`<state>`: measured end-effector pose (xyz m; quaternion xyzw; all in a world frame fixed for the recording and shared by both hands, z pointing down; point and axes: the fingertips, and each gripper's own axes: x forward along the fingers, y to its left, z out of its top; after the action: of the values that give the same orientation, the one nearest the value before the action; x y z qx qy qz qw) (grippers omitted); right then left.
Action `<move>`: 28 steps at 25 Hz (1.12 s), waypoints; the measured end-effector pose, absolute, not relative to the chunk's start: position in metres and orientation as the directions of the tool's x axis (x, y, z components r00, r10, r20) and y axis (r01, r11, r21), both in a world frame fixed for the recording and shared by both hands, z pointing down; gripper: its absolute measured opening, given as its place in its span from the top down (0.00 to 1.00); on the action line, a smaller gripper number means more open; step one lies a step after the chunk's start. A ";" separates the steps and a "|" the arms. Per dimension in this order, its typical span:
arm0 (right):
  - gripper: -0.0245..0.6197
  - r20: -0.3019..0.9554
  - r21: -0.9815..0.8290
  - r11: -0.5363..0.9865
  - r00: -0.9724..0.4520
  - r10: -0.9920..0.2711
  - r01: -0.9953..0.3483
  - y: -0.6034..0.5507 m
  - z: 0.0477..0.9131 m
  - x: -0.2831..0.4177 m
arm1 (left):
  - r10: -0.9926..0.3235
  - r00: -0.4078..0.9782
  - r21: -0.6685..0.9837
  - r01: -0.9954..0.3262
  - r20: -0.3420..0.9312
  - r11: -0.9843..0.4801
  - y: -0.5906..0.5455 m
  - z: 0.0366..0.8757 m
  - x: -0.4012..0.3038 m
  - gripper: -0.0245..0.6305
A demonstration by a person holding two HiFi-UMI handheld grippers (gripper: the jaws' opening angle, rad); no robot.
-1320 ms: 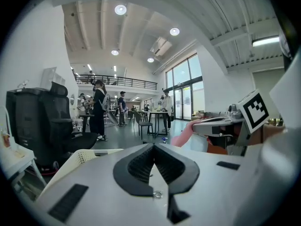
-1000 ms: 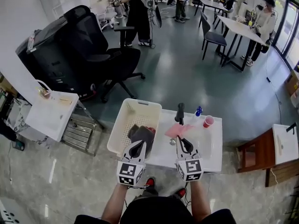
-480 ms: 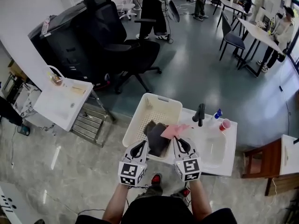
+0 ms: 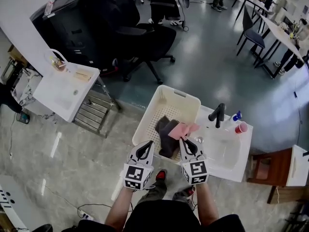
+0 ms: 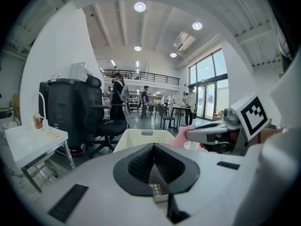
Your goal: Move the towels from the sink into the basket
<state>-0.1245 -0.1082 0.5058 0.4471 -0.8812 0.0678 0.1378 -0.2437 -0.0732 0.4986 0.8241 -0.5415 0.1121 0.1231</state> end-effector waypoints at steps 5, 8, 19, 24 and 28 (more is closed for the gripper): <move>0.90 0.327 0.001 0.617 -0.582 -0.744 -0.787 -0.115 0.518 -0.140 | -0.866 0.375 0.109 -0.927 0.332 -0.360 -0.078 0.510 -0.254 0.95; 0.90 0.341 -0.003 0.630 -0.593 -0.730 -0.777 -0.118 0.525 -0.148 | -0.865 0.373 0.116 -0.928 0.335 -0.355 -0.081 0.513 -0.258 0.95; 0.90 0.405 -0.016 0.634 -0.585 -0.702 -0.773 -0.118 0.544 -0.154 | -0.864 0.366 0.127 -0.931 0.347 -0.343 -0.080 0.520 -0.264 0.95; 0.90 0.424 -0.017 0.624 -0.571 -0.703 -0.781 -0.116 0.548 -0.152 | -0.857 0.375 0.133 -0.927 0.354 -0.351 -0.076 0.524 -0.261 0.95; 0.90 0.429 -0.012 0.608 -0.553 -0.714 -0.794 -0.118 0.548 -0.149 | -0.854 0.383 0.137 -0.924 0.353 -0.358 -0.076 0.524 -0.260 0.95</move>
<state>-0.1495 -0.1176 0.5485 0.4308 -0.8752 0.1025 0.1947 -0.2602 -0.0755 0.5237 0.8165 -0.5441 0.1110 0.1578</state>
